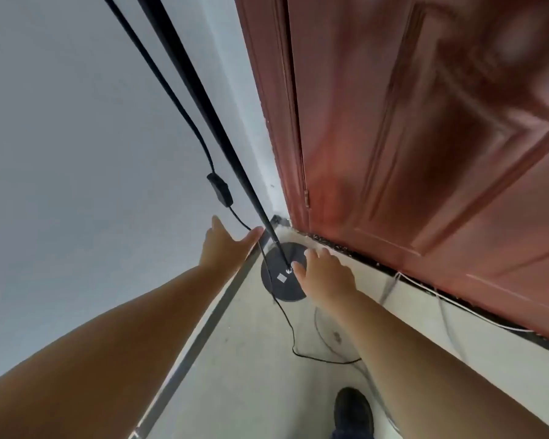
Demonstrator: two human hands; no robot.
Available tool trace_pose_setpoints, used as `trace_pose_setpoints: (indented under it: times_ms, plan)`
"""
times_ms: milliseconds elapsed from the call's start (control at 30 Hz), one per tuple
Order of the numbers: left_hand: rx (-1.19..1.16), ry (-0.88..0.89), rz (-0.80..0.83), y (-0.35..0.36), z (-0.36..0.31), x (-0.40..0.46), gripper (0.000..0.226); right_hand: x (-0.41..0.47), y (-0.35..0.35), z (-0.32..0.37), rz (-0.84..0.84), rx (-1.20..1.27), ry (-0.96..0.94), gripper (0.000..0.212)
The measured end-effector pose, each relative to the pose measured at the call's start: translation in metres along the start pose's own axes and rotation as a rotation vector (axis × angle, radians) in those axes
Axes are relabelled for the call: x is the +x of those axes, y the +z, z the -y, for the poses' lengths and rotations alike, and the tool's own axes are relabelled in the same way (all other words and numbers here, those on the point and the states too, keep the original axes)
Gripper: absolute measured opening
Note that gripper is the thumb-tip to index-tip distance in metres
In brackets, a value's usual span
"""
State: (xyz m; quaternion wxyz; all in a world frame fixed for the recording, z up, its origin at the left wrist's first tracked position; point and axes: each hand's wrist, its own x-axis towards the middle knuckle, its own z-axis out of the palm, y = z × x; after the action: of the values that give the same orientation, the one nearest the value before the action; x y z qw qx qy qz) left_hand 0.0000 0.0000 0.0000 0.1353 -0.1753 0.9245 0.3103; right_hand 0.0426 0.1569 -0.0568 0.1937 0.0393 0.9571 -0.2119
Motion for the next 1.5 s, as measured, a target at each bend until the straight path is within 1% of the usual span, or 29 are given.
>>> trace_pose_setpoints:
  times_ms: [33, 100, 133, 167, 233, 267, 333, 367, 433, 500, 567, 600, 667, 733, 767, 800, 833, 867, 900, 933, 967, 1000, 1033, 1067, 1133, 1200, 1267, 1333, 1500]
  plan:
    - [-0.14, 0.037, -0.019, 0.001, -0.005, 0.013, 0.096, 0.014, 0.005, 0.002, 0.017, 0.045, 0.007, 0.053]
    - [-0.383, 0.111, -0.017, -0.003, -0.015, 0.035, 0.089, 0.039, 0.018, 0.008, 0.066, 0.176, 0.002, 0.058]
    - [-0.486, 0.14, 0.0, -0.008, -0.023, 0.041, 0.077, 0.05, 0.022, 0.014, 0.113, 0.277, 0.006, 0.061]
    - [-0.549, 0.151, 0.022, -0.01, -0.025, 0.05, 0.059, 0.061, 0.029, 0.021, 0.156, 0.386, 0.008, 0.065]
    - [-0.594, 0.168, 0.042, -0.01, -0.029, 0.063, 0.024, 0.079, 0.044, 0.035, 0.225, 0.634, 0.019, 0.074]
    - [-0.601, 0.174, 0.059, -0.01, -0.03, 0.066, 0.018, 0.087, 0.051, 0.043, 0.258, 0.765, 0.03, 0.075]
    - [-0.577, 0.192, 0.095, -0.006, -0.029, 0.072, 0.017, 0.097, 0.065, 0.054, 0.32, 0.934, 0.063, 0.065]
    - [-0.576, 0.199, 0.098, -0.003, -0.029, 0.075, 0.018, 0.1, 0.075, 0.055, 0.343, 0.979, 0.062, 0.05]
    - [-0.587, 0.208, 0.093, -0.001, -0.03, 0.078, 0.024, 0.098, 0.098, 0.05, 0.378, 0.864, 0.074, 0.014]
    - [-0.604, 0.207, 0.104, -0.001, -0.03, 0.082, 0.025, 0.086, 0.127, 0.022, 0.398, 0.63, 0.141, 0.029]
    - [-0.629, 0.199, 0.129, -0.001, -0.031, 0.084, 0.026, 0.073, 0.147, -0.021, 0.435, 0.437, 0.289, 0.029]
    - [-0.637, 0.188, 0.134, 0.0, -0.031, 0.086, 0.027, 0.067, 0.15, -0.04, 0.438, 0.409, 0.406, 0.029]
    - [-0.67, 0.172, 0.142, 0.002, -0.033, 0.089, 0.031, 0.067, 0.145, -0.067, 0.328, 0.55, 0.665, 0.044]
    - [-0.694, 0.16, 0.143, 0.005, -0.035, 0.09, 0.036, 0.084, 0.126, -0.071, 0.158, 0.88, 0.829, 0.053]
    - [-0.707, 0.154, 0.142, 0.005, -0.037, 0.09, 0.037, 0.098, 0.116, -0.069, 0.059, 1.072, 0.809, 0.056]
    - [-0.715, 0.148, 0.137, 0.006, -0.039, 0.09, 0.037, 0.11, 0.102, -0.06, -0.01, 1.224, 0.726, 0.056]
    - [-0.712, 0.14, 0.132, 0.005, -0.04, 0.09, 0.038, 0.12, 0.087, -0.045, -0.063, 1.323, 0.576, 0.051]
    - [-0.704, 0.132, 0.128, 0.005, -0.041, 0.09, 0.038, 0.128, 0.073, -0.029, -0.069, 1.303, 0.387, 0.041]
    - [-0.697, 0.126, 0.127, 0.004, -0.042, 0.09, 0.038, 0.133, 0.063, -0.013, -0.033, 1.181, 0.193, 0.035]
    - [-0.692, 0.121, 0.128, 0.003, -0.043, 0.089, 0.036, 0.136, 0.058, 0.001, 0.025, 1.028, 0.042, 0.037]
    - [-0.689, 0.121, 0.132, 0.002, -0.044, 0.089, 0.034, 0.14, 0.058, 0.012, 0.075, 0.872, -0.077, 0.041]
    - [-0.686, 0.124, 0.136, 0.002, -0.044, 0.089, 0.031, 0.144, 0.058, 0.023, 0.123, 0.753, -0.139, 0.036]
    - [-0.677, 0.127, 0.139, 0.002, -0.045, 0.089, 0.03, 0.147, 0.056, 0.032, 0.136, 0.683, -0.159, 0.023]
    - [-0.662, 0.126, 0.142, 0.002, -0.044, 0.089, 0.031, 0.15, 0.053, 0.041, 0.13, 0.666, -0.134, 0.018]
    - [-0.632, 0.119, 0.15, 0.001, -0.042, 0.085, 0.034, 0.154, 0.05, 0.053, 0.119, 0.714, -0.024, 0.032]
    - [-0.624, 0.121, 0.165, -0.004, -0.037, 0.076, 0.032, 0.149, 0.045, 0.062, 0.13, 0.646, 0.028, 0.037]
    - [-0.621, 0.122, 0.185, -0.012, -0.033, 0.063, 0.034, 0.136, 0.039, 0.072, 0.185, 0.493, 0.019, 0.038]
    - [-0.632, 0.117, 0.192, -0.025, -0.029, 0.046, 0.036, 0.118, 0.032, 0.08, 0.226, 0.413, 0.016, 0.038]
    - [-0.706, 0.047, 0.119, -0.082, -0.024, -0.009, 0.043, 0.055, -0.002, 0.116, 0.267, 0.436, -0.09, 0.048]
